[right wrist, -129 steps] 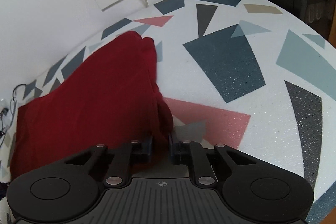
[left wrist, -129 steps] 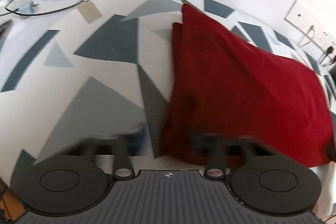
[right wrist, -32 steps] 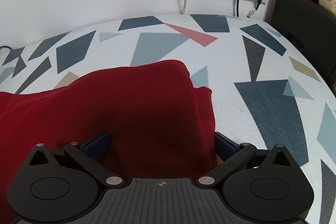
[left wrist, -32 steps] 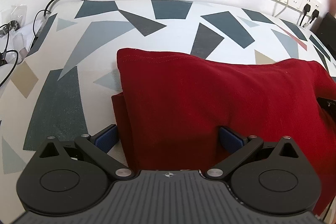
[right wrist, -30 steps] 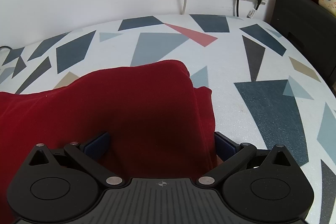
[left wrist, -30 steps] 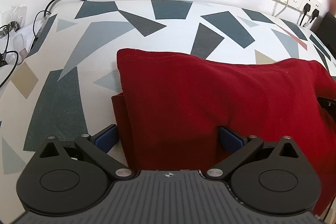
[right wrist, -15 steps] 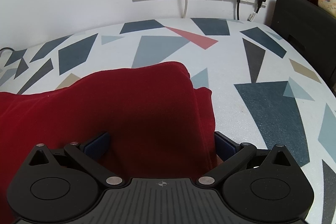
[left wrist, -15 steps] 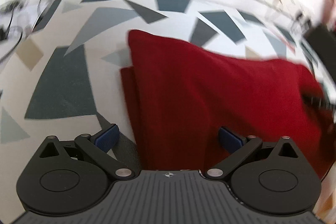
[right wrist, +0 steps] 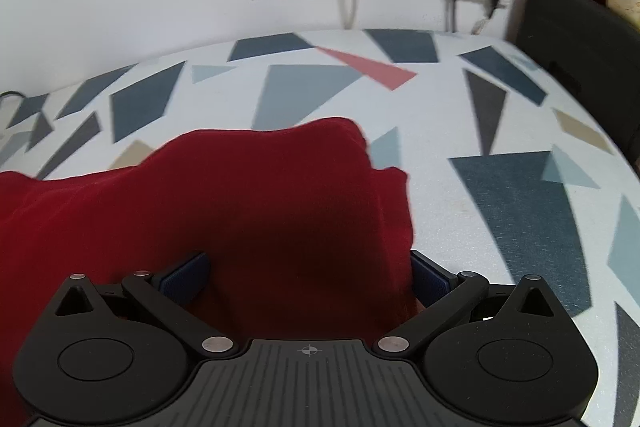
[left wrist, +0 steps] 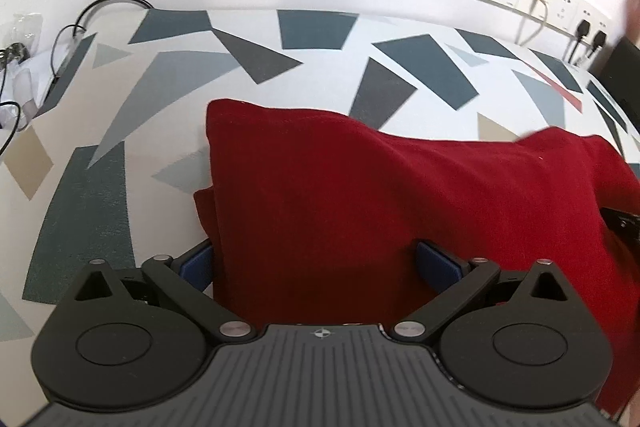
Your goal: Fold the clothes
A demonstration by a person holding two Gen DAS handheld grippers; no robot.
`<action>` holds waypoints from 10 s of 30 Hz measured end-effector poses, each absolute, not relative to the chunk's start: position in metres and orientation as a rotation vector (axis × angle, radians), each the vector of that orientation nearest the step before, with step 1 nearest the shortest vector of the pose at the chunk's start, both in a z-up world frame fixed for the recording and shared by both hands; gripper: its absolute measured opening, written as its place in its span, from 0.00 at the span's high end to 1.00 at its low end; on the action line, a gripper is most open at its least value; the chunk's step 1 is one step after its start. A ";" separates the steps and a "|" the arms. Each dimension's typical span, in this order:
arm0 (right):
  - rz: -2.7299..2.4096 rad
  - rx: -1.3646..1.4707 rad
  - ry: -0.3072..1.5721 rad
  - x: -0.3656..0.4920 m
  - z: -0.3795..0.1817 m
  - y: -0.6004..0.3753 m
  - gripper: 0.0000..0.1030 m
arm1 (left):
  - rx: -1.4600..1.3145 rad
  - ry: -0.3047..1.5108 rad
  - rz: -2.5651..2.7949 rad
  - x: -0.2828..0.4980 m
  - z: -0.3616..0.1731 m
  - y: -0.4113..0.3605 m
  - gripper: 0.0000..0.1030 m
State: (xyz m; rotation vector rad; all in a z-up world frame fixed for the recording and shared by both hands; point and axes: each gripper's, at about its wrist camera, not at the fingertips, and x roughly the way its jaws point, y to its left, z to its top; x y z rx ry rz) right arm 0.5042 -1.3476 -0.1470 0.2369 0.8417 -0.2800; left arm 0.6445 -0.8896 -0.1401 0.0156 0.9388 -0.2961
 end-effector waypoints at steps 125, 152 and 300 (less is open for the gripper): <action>1.543 0.028 0.937 -0.095 -0.026 -0.229 0.83 | -0.806 0.467 1.095 -0.377 -0.035 -0.137 0.77; 1.540 0.037 0.905 -0.083 -0.014 0.176 0.84 | -0.770 0.363 1.111 -0.394 0.001 0.245 0.78; 1.123 -0.282 0.690 -0.123 -0.014 0.406 0.01 | -0.508 0.666 1.219 -0.360 0.004 0.468 0.00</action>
